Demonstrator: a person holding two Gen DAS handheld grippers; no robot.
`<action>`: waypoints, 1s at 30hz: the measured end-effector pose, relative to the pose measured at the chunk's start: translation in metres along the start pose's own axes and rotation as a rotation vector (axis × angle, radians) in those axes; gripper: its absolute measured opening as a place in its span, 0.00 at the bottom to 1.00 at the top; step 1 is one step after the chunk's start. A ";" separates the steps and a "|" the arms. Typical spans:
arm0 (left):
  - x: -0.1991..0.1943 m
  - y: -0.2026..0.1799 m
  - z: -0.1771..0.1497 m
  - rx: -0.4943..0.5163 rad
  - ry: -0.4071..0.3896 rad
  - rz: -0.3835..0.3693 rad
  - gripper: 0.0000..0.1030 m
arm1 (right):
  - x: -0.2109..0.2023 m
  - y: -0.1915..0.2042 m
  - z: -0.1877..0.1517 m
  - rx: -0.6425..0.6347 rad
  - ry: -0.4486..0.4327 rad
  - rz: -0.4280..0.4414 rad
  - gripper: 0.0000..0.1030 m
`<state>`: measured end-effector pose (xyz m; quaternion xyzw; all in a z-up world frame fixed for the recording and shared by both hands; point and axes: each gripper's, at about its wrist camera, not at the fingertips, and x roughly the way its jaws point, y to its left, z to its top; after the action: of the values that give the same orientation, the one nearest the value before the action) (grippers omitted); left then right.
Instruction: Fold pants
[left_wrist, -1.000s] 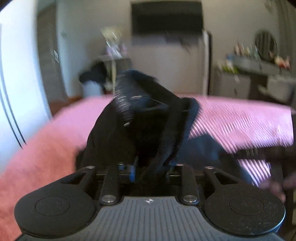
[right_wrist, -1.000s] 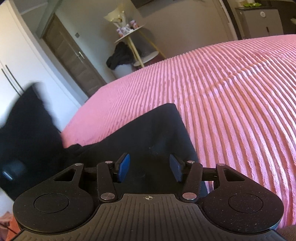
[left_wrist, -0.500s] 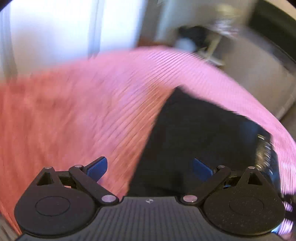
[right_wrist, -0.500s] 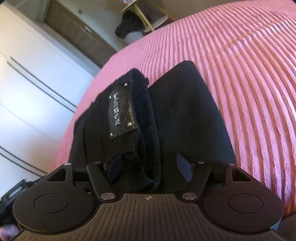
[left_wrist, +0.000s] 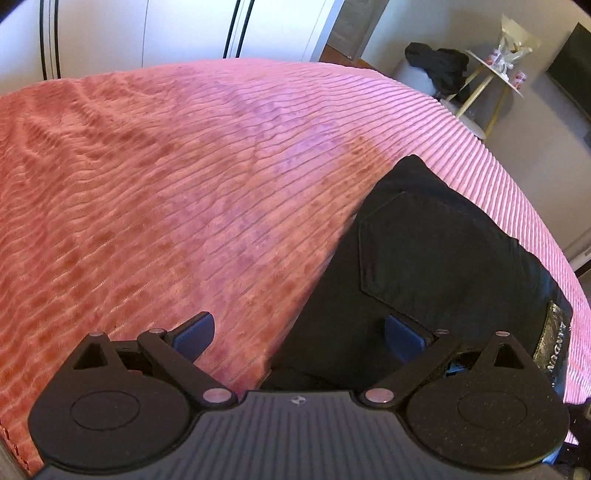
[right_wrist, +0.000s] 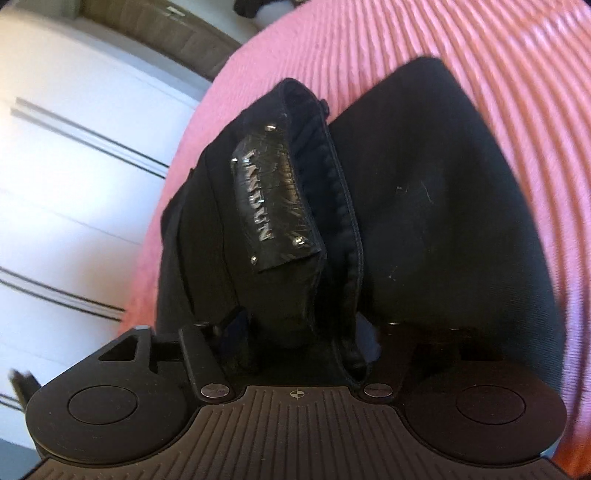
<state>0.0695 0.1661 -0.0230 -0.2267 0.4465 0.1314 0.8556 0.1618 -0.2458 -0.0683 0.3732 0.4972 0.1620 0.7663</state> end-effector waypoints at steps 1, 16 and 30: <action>0.000 -0.001 0.000 0.002 -0.001 0.000 0.96 | 0.002 -0.003 0.002 0.019 0.008 0.018 0.60; -0.001 0.004 0.000 -0.032 -0.014 -0.019 0.96 | -0.003 0.058 -0.029 -0.299 -0.116 -0.138 0.35; -0.017 0.012 -0.002 -0.081 -0.070 -0.141 0.96 | -0.067 0.108 -0.042 -0.391 -0.339 -0.075 0.32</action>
<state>0.0530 0.1751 -0.0129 -0.2872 0.3936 0.0965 0.8679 0.1071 -0.1977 0.0445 0.2213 0.3344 0.1615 0.9017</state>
